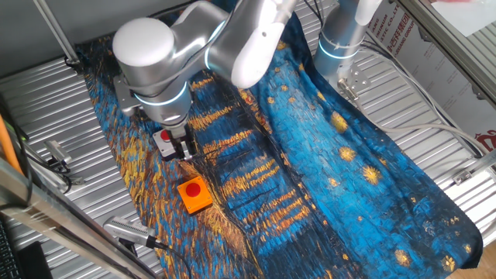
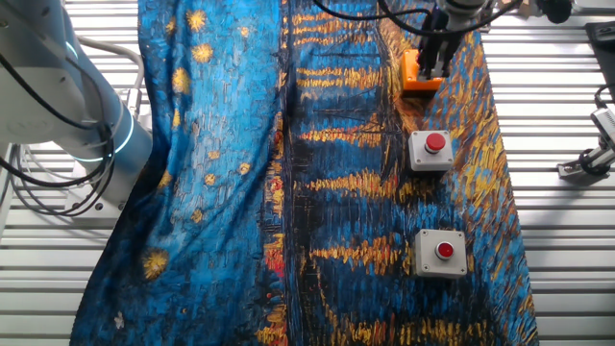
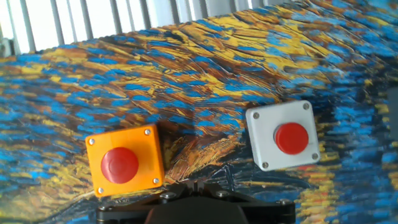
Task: Press three buttons from left to right in sequence
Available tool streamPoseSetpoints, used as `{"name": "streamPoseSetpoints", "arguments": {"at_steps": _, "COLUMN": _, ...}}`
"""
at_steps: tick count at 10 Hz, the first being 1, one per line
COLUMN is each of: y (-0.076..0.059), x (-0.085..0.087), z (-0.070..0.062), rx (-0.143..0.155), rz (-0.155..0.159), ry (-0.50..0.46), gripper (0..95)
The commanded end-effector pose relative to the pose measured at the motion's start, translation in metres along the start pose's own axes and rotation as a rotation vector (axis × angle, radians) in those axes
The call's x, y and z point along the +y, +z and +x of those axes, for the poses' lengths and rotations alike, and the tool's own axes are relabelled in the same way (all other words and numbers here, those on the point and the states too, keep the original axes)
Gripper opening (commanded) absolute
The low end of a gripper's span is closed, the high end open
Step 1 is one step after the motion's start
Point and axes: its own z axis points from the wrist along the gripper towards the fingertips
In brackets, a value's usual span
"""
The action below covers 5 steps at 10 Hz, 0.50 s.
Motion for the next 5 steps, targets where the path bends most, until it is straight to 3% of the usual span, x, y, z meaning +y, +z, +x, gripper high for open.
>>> {"name": "streamPoseSetpoints", "arguments": {"at_steps": 1, "y": -0.0004, "x": -0.0001, "z": 0.0005, "rx": 0.031, "rz": 0.024, "ry": -0.286, "gripper": 0.0}}
{"name": "streamPoseSetpoints", "arguments": {"at_steps": 5, "y": -0.0004, "x": -0.0001, "z": 0.0005, "rx": 0.015, "rz": -0.026, "ry": -0.462, "gripper": 0.0}}
